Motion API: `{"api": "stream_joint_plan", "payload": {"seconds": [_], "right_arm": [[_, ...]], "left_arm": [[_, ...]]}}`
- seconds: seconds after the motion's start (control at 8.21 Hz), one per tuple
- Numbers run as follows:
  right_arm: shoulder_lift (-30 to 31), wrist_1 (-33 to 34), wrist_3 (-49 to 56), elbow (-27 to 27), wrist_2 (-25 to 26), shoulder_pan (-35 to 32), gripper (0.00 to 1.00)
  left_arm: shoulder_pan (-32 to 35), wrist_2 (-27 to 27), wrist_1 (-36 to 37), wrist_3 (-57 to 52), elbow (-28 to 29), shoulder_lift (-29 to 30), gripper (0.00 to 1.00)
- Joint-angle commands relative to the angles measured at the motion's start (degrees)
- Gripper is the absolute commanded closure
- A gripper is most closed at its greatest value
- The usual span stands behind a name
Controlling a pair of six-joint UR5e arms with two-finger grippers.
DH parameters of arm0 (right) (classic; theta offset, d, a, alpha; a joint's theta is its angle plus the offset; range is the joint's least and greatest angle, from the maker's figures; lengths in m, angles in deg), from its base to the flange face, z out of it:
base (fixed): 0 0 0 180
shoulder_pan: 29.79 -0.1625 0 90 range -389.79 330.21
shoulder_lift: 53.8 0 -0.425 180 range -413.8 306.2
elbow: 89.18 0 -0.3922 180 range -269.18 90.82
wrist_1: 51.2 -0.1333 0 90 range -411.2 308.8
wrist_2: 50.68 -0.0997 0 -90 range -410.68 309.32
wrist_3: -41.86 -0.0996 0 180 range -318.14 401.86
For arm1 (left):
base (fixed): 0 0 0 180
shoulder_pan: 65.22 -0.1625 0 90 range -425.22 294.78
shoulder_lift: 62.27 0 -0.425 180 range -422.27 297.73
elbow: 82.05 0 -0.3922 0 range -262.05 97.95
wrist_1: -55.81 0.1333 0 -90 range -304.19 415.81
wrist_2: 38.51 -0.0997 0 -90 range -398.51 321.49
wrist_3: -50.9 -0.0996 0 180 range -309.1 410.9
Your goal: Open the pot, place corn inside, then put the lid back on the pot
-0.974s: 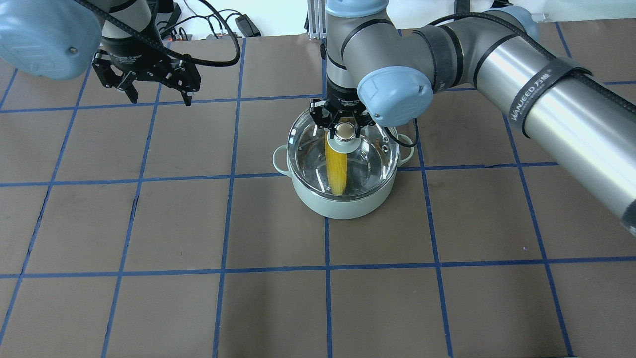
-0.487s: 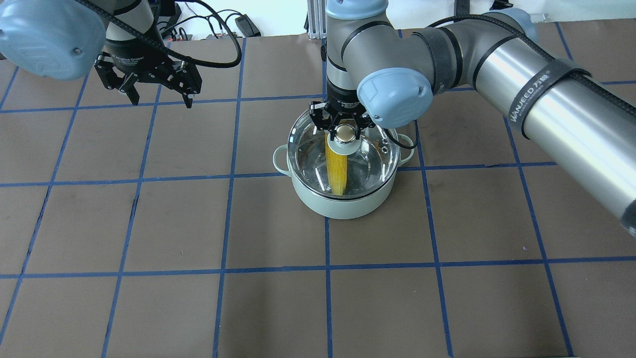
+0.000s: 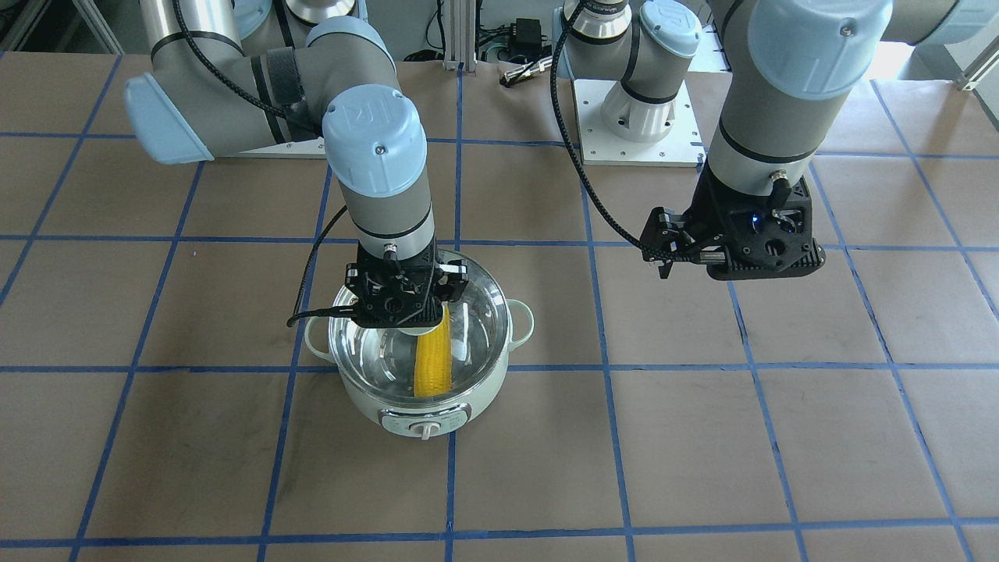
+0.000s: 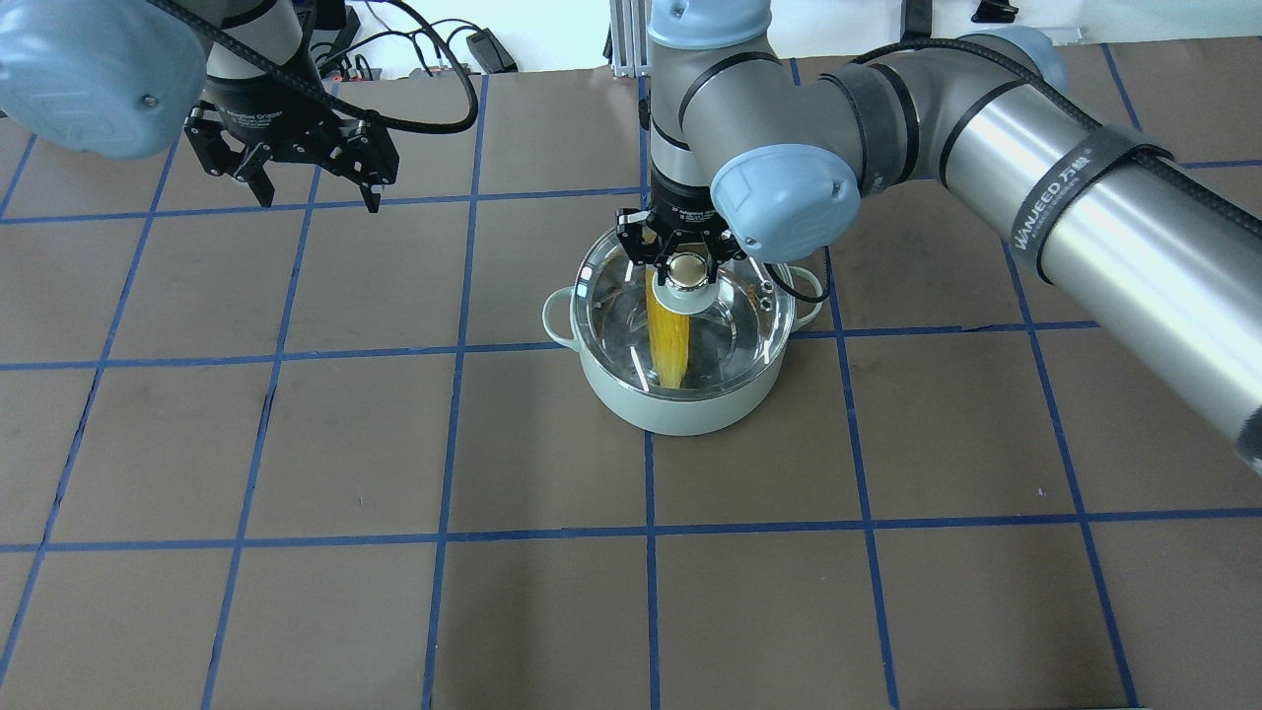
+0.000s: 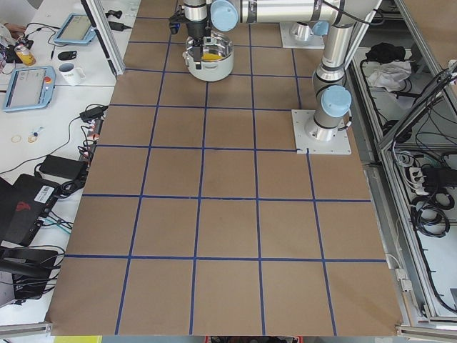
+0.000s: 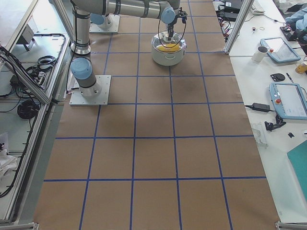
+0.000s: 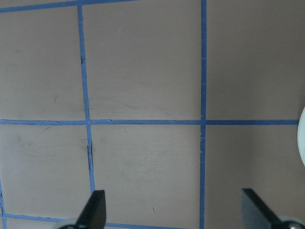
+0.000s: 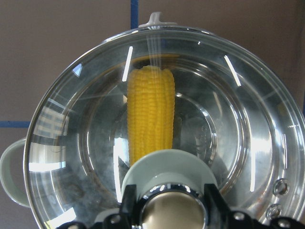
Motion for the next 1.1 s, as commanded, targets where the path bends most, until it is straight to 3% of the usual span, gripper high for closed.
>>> {"api": "stream_joint_plan", "payload": {"seconds": [0.0,0.12,0.24,0.37,0.49,0.97], "right_arm": [[0.01,0.03,-0.03,0.09,0.09,0.0,0.77],[0.01,-0.14,-0.03,0.0,0.09,0.0,0.73],[0.01,-0.14,0.06,0.0,0.52,0.0,0.56],[0.01,0.12,0.49,0.0,0.53,0.0,0.13],[0.1,0.29,1.02,0.0,0.53,0.0,0.0],[3.94,0.3,4.77,-0.79,1.14,1.57,0.0]], "left_arm": [[0.0,0.0,0.0,0.0,-0.06,-0.27,0.0],[0.09,0.17,0.0,0.0,-0.06,-0.62,0.0],[0.09,0.18,0.0,0.0,-0.06,-0.88,0.0],[0.09,0.18,0.0,0.0,-0.06,-0.8,0.0],[0.09,0.18,0.0,0.0,-0.06,-0.8,0.0],[0.53,1.4,-0.71,0.09,0.29,-0.97,0.0]]}}
